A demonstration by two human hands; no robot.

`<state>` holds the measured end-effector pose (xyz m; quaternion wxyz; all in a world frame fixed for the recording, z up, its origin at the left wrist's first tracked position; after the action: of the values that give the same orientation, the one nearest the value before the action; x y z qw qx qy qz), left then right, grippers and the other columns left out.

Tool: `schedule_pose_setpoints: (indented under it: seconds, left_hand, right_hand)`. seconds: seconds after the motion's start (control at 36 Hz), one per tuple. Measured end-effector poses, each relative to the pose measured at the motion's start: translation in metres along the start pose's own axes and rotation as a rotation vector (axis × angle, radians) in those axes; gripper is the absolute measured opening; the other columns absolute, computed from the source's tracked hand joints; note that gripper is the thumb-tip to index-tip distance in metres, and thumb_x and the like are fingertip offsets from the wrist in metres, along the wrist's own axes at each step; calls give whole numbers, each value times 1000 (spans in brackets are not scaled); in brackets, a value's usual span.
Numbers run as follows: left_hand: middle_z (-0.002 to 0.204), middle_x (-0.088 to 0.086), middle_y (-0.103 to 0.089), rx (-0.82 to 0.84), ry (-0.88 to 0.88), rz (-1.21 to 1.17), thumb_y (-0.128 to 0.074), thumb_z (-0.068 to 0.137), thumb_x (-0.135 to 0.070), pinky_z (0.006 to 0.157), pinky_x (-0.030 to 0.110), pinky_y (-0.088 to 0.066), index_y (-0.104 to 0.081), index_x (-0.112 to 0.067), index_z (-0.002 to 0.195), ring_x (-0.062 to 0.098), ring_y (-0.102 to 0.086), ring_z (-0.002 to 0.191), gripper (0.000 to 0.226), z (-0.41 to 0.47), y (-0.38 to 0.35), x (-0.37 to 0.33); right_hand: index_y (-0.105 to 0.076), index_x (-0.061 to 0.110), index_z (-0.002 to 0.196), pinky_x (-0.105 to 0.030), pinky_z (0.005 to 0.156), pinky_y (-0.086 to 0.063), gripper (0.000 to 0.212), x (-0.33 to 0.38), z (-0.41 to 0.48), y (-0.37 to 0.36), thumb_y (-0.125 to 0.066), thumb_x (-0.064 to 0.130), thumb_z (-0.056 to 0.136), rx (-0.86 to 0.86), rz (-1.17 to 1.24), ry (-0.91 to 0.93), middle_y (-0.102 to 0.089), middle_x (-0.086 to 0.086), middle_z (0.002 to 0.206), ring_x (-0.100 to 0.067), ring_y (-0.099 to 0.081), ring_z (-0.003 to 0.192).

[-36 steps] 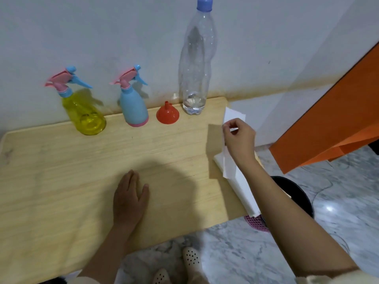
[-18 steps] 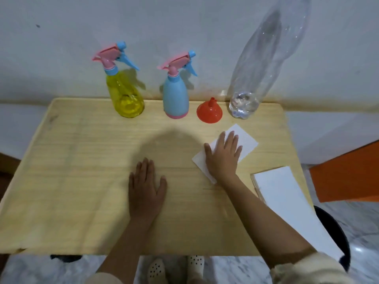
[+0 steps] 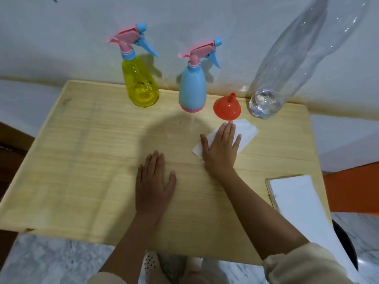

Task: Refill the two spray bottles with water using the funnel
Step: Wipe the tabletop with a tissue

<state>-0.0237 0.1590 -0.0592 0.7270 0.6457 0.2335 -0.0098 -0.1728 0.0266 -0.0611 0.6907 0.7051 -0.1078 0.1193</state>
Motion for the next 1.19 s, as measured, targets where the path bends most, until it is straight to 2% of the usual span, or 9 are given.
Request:
schedule_pose_setpoints:
  seconds: [0.14, 0.22, 0.31, 0.42, 0.56, 0.69, 0.89, 1.08, 1.19]
  left_hand:
    - [149, 7, -39, 20, -5, -30, -36, 89, -43, 115, 34, -14, -44, -9, 139, 22, -32, 140, 62, -1, 1, 1]
    - [148, 9, -41, 37, -26, -62, -38, 89, -41, 114, 34, -14, -47, -7, 137, 22, -35, 138, 60, -2, 1, 4]
    - [148, 10, -41, 58, -63, -79, -38, 91, -41, 114, 33, -13, -45, -6, 138, 21, -33, 138, 59, -6, 4, 11]
    - [150, 12, -36, 47, -64, -65, -35, 92, -40, 115, 35, -10, -40, -5, 141, 18, -22, 141, 60, -17, 11, 32]
    - [154, 10, -25, 6, 57, -51, -30, 93, -45, 116, 35, -5, -32, -4, 145, 20, -18, 144, 66, -25, 25, 71]
    - [158, 2, -8, -31, 171, -52, -22, 91, -53, 117, 32, 7, -20, -6, 149, 7, 2, 143, 74, -29, 42, 114]
    - [159, 8, -12, -49, 308, -19, -22, 91, -55, 119, 44, -2, -15, -8, 150, 20, -4, 147, 76, -31, 69, 172]
    - [160, 6, -2, -45, 429, 21, -15, 83, -68, 118, 42, 4, -8, -9, 151, 15, 7, 146, 90, -26, 86, 233]
    - [160, 9, -7, -80, 469, 17, -20, 81, -71, 119, 42, 2, -12, -5, 150, 20, -2, 148, 96, -20, 91, 250]
  right_hand:
    - [-7, 2, 149, -39, 117, 8, 83, 14, -6, -6, -8, 61, 90, 26, -1, 142, -4, -11, 160, -20, 1, 148]
    - [-5, 7, 150, -37, 117, 8, 76, 24, -8, -8, -15, 56, 92, 83, 71, 279, -3, -6, 160, -16, 4, 147]
    - [-8, 5, 150, -43, 117, 6, 75, 23, -10, -5, -22, 55, 95, -20, 60, 205, -4, -9, 160, -19, 3, 148]
    - [0, 4, 149, -46, 116, 11, 77, 24, -13, -9, -24, 54, 96, 35, -19, 50, 2, -12, 159, -21, 8, 147]
    - [2, 4, 149, -45, 116, 11, 77, 46, -10, -15, -20, 55, 96, 83, -47, 47, 3, -11, 160, -19, 8, 147]
    - [-1, 2, 149, -41, 116, 11, 77, 81, -11, -26, -23, 54, 96, 87, -34, 105, 1, -11, 160, -19, 6, 147]
    - [-3, 4, 150, -38, 117, 7, 77, 139, -15, -48, -22, 55, 96, 97, -18, 221, -1, -9, 160, -18, 3, 147]
    - [-4, 1, 149, -36, 117, 6, 78, 198, -19, -68, -25, 54, 96, 97, -29, 275, -1, -11, 160, -19, 3, 148]
    - [-1, 1, 149, -35, 117, 7, 79, 228, -20, -77, -24, 55, 96, 123, -52, 288, 2, -12, 160, -19, 5, 147]
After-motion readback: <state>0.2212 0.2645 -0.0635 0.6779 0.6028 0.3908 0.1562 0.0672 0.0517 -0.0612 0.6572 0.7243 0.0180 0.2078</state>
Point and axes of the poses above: each hand's wrist, its own z-axis towards the middle knuckle, its own y-axis out of the back of the hand, x = y × z, the point moved 1 cm from there along z, towards the middle knuckle
